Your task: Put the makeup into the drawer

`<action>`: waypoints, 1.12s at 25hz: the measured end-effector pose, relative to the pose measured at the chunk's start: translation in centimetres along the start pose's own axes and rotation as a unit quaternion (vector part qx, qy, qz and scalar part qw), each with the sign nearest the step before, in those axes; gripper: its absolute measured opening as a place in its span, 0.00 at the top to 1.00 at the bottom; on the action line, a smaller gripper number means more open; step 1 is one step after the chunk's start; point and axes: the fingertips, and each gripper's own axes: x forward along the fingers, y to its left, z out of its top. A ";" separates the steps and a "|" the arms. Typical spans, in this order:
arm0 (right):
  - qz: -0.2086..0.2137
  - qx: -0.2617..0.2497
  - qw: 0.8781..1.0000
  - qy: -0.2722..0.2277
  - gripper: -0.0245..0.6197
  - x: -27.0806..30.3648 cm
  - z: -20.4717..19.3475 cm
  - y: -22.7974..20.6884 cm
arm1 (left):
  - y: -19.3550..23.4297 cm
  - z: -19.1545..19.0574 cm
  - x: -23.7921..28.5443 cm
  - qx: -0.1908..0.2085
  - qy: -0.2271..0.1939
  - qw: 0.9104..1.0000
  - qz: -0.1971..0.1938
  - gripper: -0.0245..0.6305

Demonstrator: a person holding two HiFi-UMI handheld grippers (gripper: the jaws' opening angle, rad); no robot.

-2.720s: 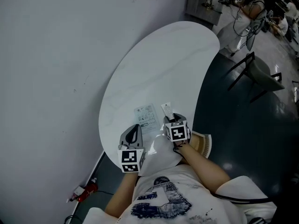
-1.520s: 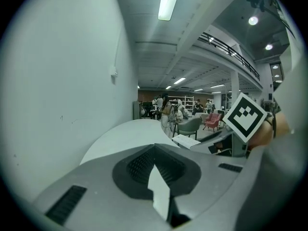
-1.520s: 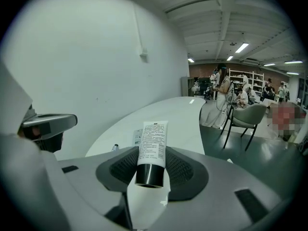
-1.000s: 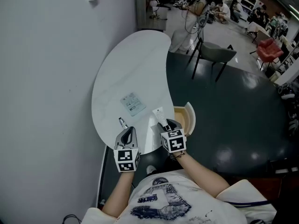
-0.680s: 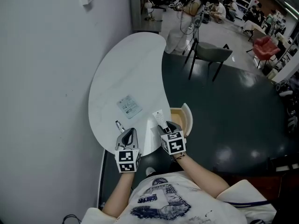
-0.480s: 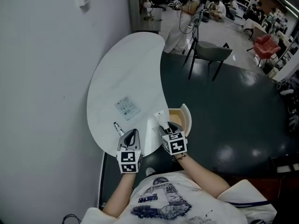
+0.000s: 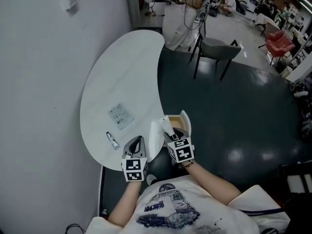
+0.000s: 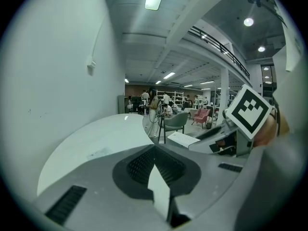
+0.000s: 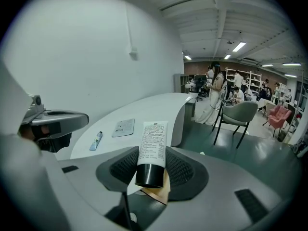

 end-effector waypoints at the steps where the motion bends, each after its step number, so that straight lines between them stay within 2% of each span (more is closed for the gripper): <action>1: 0.003 -0.001 1.000 0.001 0.67 0.1 -0.1 -0.6 | -0.4 0.0 0.6 -0.001 0.001 1.000 0.002 0.89; 12: 0.023 -0.006 1.000 0.018 0.67 1.4 -0.8 -6.1 | -3.7 0.6 5.6 -0.001 0.011 1.000 0.015 0.89; 28: 0.061 -0.027 0.996 0.067 0.67 4.2 -3.1 -9.8 | -4.8 -0.7 10.9 -0.027 0.033 0.998 0.047 0.89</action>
